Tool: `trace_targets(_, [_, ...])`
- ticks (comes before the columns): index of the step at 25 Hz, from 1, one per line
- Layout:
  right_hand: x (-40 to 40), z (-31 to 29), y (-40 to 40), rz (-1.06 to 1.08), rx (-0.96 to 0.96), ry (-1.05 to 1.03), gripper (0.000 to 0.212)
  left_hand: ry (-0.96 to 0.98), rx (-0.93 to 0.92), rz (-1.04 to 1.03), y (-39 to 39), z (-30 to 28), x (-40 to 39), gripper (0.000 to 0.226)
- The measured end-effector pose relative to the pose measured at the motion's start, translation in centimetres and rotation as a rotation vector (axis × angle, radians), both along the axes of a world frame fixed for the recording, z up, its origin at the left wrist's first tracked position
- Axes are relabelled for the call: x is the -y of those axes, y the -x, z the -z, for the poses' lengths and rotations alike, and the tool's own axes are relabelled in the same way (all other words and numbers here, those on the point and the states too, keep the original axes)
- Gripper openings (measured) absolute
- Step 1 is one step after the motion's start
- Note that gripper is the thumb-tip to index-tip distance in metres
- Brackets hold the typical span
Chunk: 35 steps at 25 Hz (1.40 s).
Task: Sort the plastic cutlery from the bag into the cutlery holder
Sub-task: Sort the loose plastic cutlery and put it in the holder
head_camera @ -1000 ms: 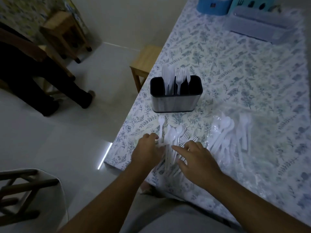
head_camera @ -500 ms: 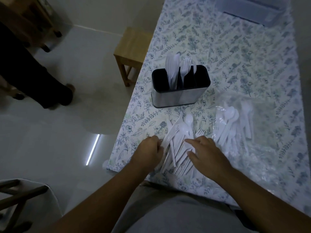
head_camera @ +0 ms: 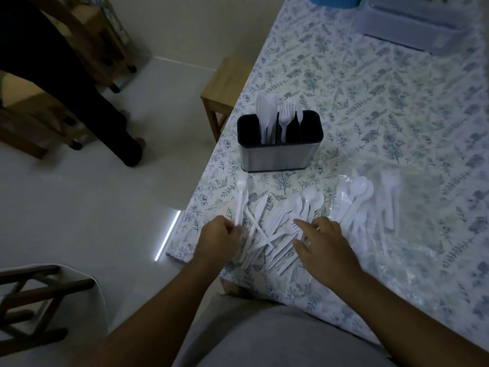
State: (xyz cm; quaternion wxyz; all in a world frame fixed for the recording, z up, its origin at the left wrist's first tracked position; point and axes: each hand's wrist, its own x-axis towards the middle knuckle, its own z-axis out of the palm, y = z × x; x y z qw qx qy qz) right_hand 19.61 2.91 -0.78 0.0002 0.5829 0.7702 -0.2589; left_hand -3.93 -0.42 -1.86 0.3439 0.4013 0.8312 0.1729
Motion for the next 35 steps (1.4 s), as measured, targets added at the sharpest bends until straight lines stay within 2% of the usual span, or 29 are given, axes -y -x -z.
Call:
trace_targets(3, [0.0,-0.2,-0.5,0.002,-0.033,-0.025,0.049,-0.047,-0.086,0.003,-0.9,-0.8,0.3,0.023])
trace_targets(5, [0.1,-0.3,-0.7,-0.014,-0.054,-0.027,0.047,-0.025,-0.112,0.097,-2.1,-1.3,0.0,0.029])
trace_targets(7, [0.1,-0.4,-0.7,-0.037,-0.068,-0.012,0.045,0.019,-0.105,0.152,-3.3,-1.6,-0.9,0.039])
trace_targets(9, [0.2,-0.6,-0.5,-0.055,-0.081,0.011,0.044,0.048,-0.07,0.122,-4.0,-1.6,-1.9,0.045])
trace_targets(12, [0.1,-1.0,-0.3,-0.028,-0.146,0.014,0.039,0.064,0.039,0.033,-4.1,-1.5,-2.5,0.04])
trace_targets(14, [-0.1,-1.4,0.3,0.078,-0.264,0.076,0.036,0.035,0.088,0.05,-4.2,-1.7,-2.3,0.033])
trace_targets(18, [-0.8,-2.0,2.3,0.548,-0.66,0.638,0.032,-0.029,0.23,0.261,-5.4,-2.9,-0.9,0.018])
trace_targets(21, [-0.7,-2.1,2.9,0.734,-0.768,0.715,0.016,-0.131,0.096,0.369,-5.8,-2.8,-0.1,0.023])
trace_targets(23, [-0.5,-2.1,2.7,0.807,-0.81,0.708,0.017,-0.137,-0.048,0.302,-5.1,-1.9,-0.2,0.023])
trace_targets(26, [-0.5,-1.9,2.1,0.83,-0.795,0.718,0.02,0.001,-0.141,0.265,-4.4,-0.1,-1.0,0.034])
trace_targets(29, [-0.2,-1.8,2.0,0.786,-0.766,0.724,0.02,0.034,-0.118,0.264,-5.4,0.2,-2.3,0.041])
trace_targets(33, [0.2,-2.1,2.1,0.739,-0.737,0.723,0.021,0.08,-0.016,0.27,-4.9,0.1,-3.4,0.027])
trace_targets(35, [0.3,-2.0,1.9,0.756,-0.742,0.733,0.022,0.086,-0.033,0.303,-4.6,0.2,-3.3,0.026])
